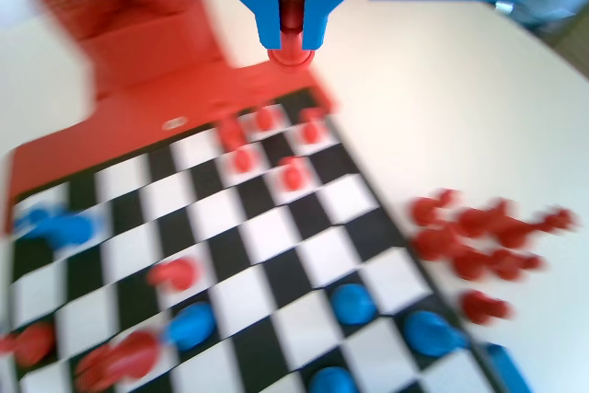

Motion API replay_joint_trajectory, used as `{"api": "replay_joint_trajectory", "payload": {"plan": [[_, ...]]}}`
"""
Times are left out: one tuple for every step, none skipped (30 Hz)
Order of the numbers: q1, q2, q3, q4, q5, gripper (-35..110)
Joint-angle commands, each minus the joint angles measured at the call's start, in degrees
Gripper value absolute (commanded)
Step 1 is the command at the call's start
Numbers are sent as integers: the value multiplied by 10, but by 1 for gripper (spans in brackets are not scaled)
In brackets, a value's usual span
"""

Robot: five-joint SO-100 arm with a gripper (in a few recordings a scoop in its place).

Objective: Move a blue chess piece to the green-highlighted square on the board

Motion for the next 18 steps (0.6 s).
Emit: {"api": "replay_joint_trajectory", "payload": {"plan": [[70,17,-15,-9,-11,1],[82,8,-17,-13,-12,1],[93,-1,-18,-17,-15,1],[105,-11,-23,-18,-18,1],[114,-22,-25,-17,-22,1],[123,-34,-30,-16,-27,1],[130,-47,-34,-14,-31,1],[139,-62,-40,-14,-33,1],[148,-78,-49,-11,-36,1],[156,-94,-57,-8,-41,1],[164,-108,-63,-7,-47,1],[172,-120,-68,-8,-49,1],[180,-132,-73,-9,-51,1],[187,-145,-81,-9,-54,1],[193,-154,-85,-11,-55,1],[199,-163,-88,-18,-56,1],[203,-169,-90,-25,-57,1],[207,-173,-90,-32,-58,1]]}}
